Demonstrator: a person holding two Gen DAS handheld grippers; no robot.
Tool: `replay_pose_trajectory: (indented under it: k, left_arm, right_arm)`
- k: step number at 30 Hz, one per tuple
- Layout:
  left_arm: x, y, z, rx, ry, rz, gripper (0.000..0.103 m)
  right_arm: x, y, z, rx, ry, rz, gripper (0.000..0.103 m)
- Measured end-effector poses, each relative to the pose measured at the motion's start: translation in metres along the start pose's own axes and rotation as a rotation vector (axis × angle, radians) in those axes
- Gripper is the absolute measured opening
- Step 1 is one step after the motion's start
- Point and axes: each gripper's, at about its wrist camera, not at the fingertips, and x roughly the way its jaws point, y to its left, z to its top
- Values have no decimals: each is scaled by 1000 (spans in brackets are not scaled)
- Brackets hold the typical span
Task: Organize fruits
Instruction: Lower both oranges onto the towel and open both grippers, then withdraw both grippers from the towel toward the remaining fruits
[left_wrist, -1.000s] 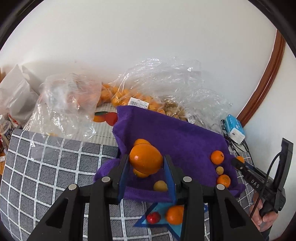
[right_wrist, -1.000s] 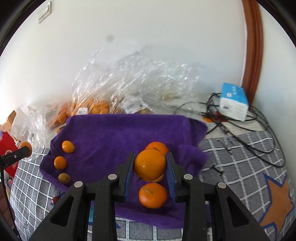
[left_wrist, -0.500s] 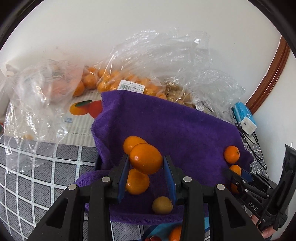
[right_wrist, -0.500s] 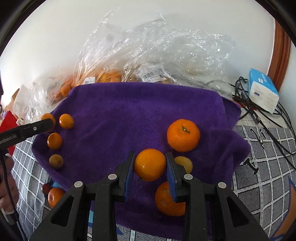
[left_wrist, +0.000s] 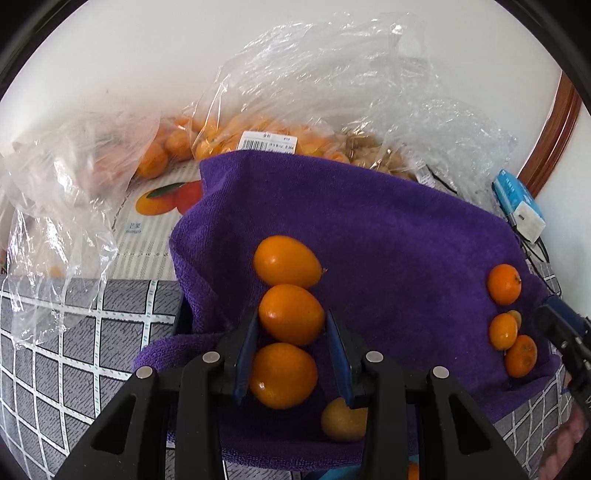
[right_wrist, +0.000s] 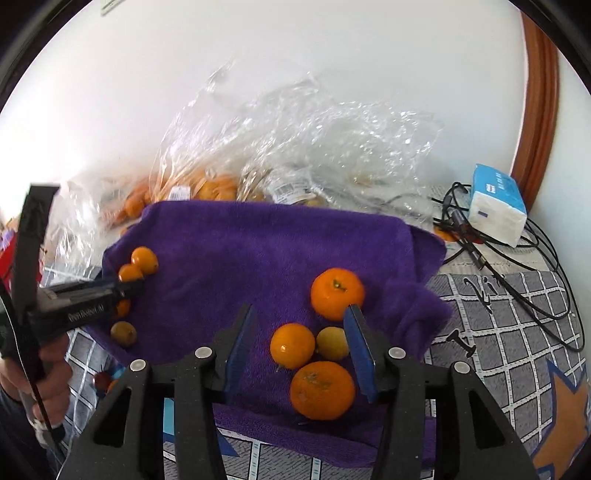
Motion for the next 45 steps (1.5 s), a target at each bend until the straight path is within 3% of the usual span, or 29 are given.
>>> replay_pose_trajectory:
  k: [4,6,11,17,21,25,32,38,45]
  left_arm:
    - [-11,2,-5,-12,-8,-9,37]
    - [-25,6,-9,-26,-31,-23,50]
    - [-67,11,-25,-4,-100,-33,61]
    - [-106,22,-58,-5,-142,-37,61]
    - [-121,33,-83,-21,-158,-32,61]
    - [-124,45,-105,-49,-146,-30,61]
    - [-116,66,-133,-60,-143,6,61]
    - [-109,85,-133,-33,-133,68,61]
    - [-91,105,-141,-121,-113,15,61]
  right_arm:
    - [-12,-5,0,7,-25,-55,49]
    - [-20,-9,-1,35,-25,-54,50]
    - [-43,-6,-16,78,-22,-78,52]
    - [-70,4,-42,95,-11,-71,54]
    - [-92,6,-57,98,-43,-135,54]
    - [-103,0,-70,151,-16,-109,54]
    - [-109,17,-88,111,-14,-75,54]
    - [-94,40,-96,60,19,-65,54]
    - [-68,62,-96,37,48,-31,54]
